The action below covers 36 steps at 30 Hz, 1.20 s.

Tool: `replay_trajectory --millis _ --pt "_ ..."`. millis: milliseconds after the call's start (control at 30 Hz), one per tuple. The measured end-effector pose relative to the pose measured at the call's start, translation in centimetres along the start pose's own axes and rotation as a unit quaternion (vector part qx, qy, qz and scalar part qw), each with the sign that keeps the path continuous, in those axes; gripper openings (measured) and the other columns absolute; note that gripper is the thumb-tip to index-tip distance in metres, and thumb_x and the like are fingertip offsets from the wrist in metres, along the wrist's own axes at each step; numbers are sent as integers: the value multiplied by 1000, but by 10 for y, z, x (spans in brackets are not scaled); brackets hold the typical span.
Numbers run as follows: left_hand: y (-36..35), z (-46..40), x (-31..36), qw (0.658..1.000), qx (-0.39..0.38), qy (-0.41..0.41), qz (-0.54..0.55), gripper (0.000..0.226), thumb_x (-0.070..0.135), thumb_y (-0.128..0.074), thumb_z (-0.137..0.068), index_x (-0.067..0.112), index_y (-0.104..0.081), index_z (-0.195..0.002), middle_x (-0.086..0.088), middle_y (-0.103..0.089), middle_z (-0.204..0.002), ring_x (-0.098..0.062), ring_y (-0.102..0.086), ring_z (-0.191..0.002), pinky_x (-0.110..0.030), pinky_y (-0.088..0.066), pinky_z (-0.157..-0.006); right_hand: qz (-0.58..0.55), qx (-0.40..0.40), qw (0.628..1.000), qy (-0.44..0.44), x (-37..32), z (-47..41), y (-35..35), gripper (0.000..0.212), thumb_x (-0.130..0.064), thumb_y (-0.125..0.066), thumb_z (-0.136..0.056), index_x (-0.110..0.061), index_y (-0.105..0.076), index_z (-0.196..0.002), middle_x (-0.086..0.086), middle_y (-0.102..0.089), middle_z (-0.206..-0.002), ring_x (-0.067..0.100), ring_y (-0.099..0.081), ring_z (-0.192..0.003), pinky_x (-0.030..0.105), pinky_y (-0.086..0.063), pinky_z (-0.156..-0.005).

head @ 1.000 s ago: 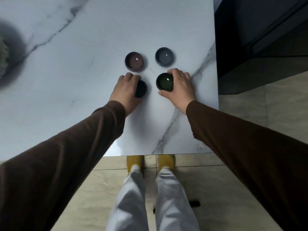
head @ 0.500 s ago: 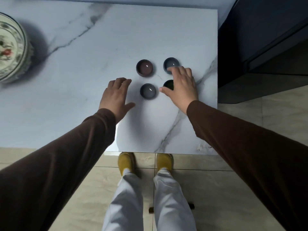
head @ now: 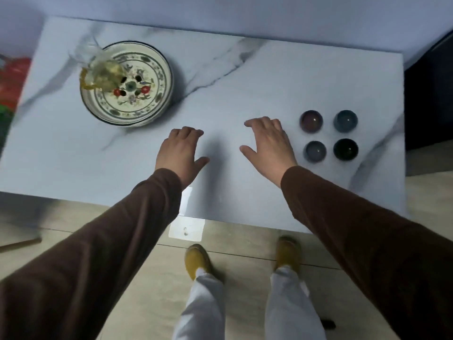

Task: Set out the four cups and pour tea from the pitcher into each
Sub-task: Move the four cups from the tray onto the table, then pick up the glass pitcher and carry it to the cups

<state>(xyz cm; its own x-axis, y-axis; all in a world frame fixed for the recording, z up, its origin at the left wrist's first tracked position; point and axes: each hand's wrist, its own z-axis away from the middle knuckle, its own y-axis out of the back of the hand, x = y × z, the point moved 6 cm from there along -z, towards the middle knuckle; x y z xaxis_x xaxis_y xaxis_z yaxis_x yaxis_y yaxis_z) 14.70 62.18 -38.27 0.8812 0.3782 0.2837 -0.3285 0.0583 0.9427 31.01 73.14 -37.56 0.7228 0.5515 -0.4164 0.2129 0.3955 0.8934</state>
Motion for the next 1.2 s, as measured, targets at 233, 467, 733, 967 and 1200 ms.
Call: replay_trajectory --millis 233,467,733,967,1200 --pt "36 10 -95 1000 -1 26 -2 58 37 -69 -80 14 -50 -131 -7 -55 -128 -33 -46 -118 -44 -43 -94 -9 -28 999 23 -93 -28 -37 50 -34 -61 -89 -19 -48 -135 3 -53 -131 25 -43 -123 36 -37 -101" --pt "57 3 -167 998 3 63 -1 56 35 -71 -78 15 -52 -127 -9 -58 -122 -34 -49 -110 -46 -47 -88 -30 -42 998 35 -146 -74 -59 48 -33 -60 -91 -17 -49 -135 4 -53 -131 26 -43 -122 37 -38 -103" --pt "77 -20 -245 998 -11 54 19 57 35 -69 -79 18 -50 -130 -6 -58 -123 -32 -49 -111 -44 -47 -89 -114 -21 993 -19 -216 -128 -84 41 -28 -60 -92 -14 -54 -130 6 -55 -128 26 -45 -122 34 -37 -103" --pt "99 -45 -325 999 -26 5 47 48 32 -67 -81 16 -56 -125 -9 -58 -123 -32 -49 -113 -42 -45 -92 -223 1 967 -121 -281 -162 -116 34 -28 -60 -93 -15 -58 -124 3 -59 -123 21 -57 -108 40 -46 -98" --pt "106 -83 -375 998 -21 -26 57 51 32 -65 -84 13 -52 -130 -11 -55 -128 -32 -44 -119 -40 -39 -99 -371 71 897 -229 -320 -193 -150 32 -34 -60 -93 -16 -61 -119 1 -62 -119 18 -58 -108 42 -48 -98"
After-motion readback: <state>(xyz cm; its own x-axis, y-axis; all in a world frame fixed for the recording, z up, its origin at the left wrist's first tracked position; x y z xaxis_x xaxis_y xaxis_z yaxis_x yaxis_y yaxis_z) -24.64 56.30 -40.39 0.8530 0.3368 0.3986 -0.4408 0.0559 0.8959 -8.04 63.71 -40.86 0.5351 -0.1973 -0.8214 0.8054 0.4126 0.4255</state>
